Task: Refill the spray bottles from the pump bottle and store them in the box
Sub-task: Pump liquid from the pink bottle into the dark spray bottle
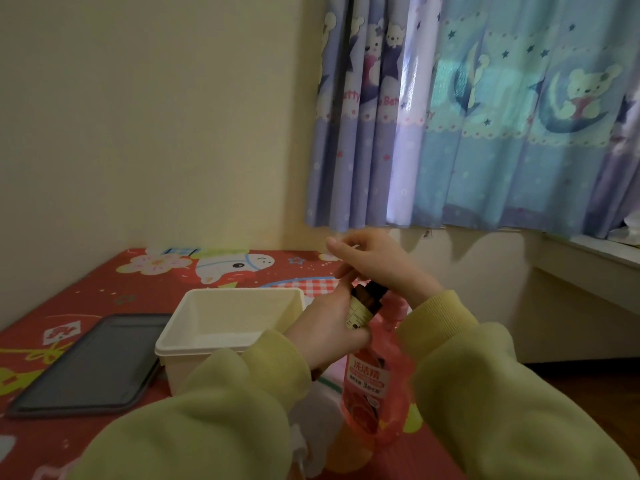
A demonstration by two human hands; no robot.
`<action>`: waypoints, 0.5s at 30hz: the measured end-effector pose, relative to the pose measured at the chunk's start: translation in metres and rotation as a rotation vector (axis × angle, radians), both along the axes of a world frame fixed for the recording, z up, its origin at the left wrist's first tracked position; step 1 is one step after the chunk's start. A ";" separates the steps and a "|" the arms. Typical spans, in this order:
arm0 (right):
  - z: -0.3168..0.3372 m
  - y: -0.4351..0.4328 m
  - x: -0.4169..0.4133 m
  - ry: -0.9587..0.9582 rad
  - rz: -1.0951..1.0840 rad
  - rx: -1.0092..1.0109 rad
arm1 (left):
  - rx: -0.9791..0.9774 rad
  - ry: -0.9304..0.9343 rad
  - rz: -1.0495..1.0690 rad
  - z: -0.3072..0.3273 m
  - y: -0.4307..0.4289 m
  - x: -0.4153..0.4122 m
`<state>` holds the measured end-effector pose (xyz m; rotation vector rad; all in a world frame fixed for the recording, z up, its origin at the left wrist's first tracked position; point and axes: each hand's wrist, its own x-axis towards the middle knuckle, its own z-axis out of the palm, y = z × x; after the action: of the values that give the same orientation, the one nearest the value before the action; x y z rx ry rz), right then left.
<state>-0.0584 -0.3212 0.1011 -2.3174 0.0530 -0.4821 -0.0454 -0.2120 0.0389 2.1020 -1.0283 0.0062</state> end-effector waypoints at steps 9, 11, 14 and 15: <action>-0.008 -0.007 0.007 -0.086 -0.010 0.024 | -0.045 0.012 -0.013 -0.003 -0.002 -0.001; -0.012 -0.010 0.010 -0.067 -0.007 0.005 | -0.026 0.011 0.001 -0.006 -0.003 -0.001; -0.013 -0.009 0.008 -0.039 -0.002 -0.030 | -0.009 0.017 0.008 -0.007 -0.003 -0.001; -0.011 -0.008 0.008 -0.023 -0.001 -0.042 | -0.003 0.024 0.006 -0.005 -0.003 -0.001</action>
<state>-0.0508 -0.3288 0.0899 -2.3526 0.0332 -0.5147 -0.0467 -0.2146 0.0335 2.0976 -1.0069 -0.0145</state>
